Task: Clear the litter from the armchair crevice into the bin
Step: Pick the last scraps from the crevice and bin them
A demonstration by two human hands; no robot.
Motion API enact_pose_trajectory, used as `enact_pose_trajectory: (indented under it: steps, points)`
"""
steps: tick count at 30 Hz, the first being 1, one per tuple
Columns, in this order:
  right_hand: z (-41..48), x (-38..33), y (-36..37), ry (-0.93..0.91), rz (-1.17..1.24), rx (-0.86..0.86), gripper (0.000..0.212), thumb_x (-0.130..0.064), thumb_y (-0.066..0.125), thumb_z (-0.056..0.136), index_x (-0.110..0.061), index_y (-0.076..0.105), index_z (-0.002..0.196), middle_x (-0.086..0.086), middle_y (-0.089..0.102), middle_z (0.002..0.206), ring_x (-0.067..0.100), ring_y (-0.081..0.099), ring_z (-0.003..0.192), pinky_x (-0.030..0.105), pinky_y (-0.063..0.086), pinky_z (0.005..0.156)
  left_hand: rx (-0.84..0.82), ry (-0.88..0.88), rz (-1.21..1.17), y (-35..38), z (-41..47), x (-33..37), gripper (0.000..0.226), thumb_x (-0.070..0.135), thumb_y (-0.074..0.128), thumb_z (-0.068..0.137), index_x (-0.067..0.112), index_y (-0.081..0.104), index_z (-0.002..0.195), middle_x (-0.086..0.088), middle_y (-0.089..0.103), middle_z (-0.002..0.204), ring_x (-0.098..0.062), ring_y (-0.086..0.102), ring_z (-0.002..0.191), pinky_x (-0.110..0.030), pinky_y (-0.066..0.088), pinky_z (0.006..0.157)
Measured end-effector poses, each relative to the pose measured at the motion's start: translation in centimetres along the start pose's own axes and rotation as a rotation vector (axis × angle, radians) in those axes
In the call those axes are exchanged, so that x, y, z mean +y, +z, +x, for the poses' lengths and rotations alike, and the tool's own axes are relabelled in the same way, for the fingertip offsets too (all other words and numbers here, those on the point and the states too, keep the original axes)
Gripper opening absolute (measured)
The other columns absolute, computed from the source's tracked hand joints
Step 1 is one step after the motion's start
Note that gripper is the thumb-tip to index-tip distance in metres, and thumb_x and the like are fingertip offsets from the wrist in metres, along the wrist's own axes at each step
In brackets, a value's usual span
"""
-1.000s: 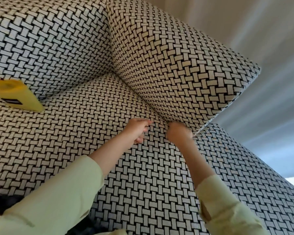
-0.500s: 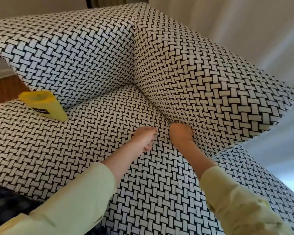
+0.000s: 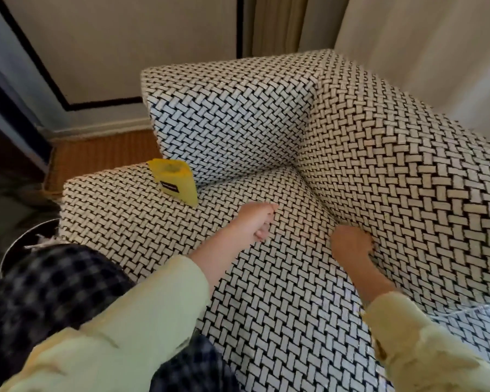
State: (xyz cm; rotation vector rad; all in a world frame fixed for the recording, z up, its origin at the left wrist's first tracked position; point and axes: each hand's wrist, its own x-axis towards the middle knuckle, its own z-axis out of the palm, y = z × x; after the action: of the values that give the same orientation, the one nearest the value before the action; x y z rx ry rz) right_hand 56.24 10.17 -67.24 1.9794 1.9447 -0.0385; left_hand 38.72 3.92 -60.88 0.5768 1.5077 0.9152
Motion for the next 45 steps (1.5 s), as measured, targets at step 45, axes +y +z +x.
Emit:
enact_pose_trajectory:
  steps: [45]
  points:
    - [-11.9,-66.0,-2.7,-0.199,1.129,-1.255,0.025,-0.010,0.030,0.097,-0.004,0.047,0.080,0.006,0.040,0.071,0.012,0.039,0.057,0.019,0.033,0.055,0.785,-0.166,-0.796,-52.9,-1.7,-16.0,0.019,0.009,0.040,0.096,0.014,0.053,0.083,0.002,0.030,0.057,-0.003,0.021,0.024,-0.009,0.016,0.030]
